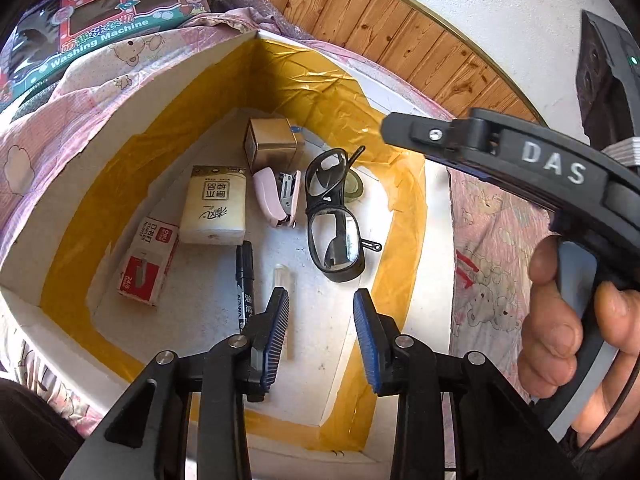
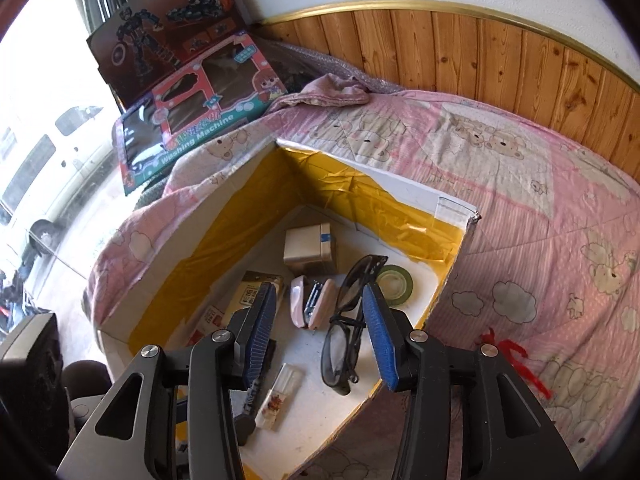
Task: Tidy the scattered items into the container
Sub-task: 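Lower the bottle and glasses into the box and open both tools, then withdraw both tools from the box toward the charger and red figure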
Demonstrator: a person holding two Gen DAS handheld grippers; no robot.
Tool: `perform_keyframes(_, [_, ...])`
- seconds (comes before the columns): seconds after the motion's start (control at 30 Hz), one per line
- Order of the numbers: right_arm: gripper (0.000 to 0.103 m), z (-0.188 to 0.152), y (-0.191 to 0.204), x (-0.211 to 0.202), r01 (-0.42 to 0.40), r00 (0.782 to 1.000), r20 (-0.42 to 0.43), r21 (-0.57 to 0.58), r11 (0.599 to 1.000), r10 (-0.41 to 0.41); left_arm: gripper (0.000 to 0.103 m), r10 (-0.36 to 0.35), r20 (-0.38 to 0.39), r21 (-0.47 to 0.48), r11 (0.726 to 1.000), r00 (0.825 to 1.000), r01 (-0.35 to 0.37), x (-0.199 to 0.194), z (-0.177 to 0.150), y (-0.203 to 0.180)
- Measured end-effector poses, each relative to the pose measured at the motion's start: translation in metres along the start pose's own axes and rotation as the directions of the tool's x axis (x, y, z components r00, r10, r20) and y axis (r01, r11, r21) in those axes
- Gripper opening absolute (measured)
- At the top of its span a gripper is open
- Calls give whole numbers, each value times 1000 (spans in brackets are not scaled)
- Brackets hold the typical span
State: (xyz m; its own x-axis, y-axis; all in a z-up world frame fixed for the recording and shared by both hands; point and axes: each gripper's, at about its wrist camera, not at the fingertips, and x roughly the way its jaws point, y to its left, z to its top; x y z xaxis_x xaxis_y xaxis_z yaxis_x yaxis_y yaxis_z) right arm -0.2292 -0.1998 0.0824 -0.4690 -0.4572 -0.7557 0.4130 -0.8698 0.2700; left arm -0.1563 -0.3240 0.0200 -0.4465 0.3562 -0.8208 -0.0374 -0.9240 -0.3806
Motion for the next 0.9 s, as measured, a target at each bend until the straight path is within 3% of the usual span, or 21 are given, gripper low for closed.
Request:
perform_keyframes(0.17, [48,-18,15,-57,-135,986,94,-15,991,136,35,4,43,18,1000,999,-5,-28,-10,-6])
perform_keyframes(0.33, [47,-65,20,-98,-193,971,143,-2,981,191,35,30,145,124,991,989,-48,-64,-33,-28])
perform_keyframes(0.47, [47,-116,-4,-115,-188,972,161,106,976,170,35,30,195,250,965,980,-79,-81,-59,-58])
perform_keyframes(0.63, [44,-175,-54,-111,-151,985,130,321,935,114,35,-24,139,340,940,990,-25,-72,-80,-95])
perform_keyframes(0.77, [42,-191,-92,-107,-75,995,88,435,897,40,36,-44,73,396,918,996,12,-44,-86,-127])
perform_keyframes(0.9, [43,-200,-118,-107,-54,996,91,491,870,10,49,-28,53,438,899,998,1,-7,-81,-155])
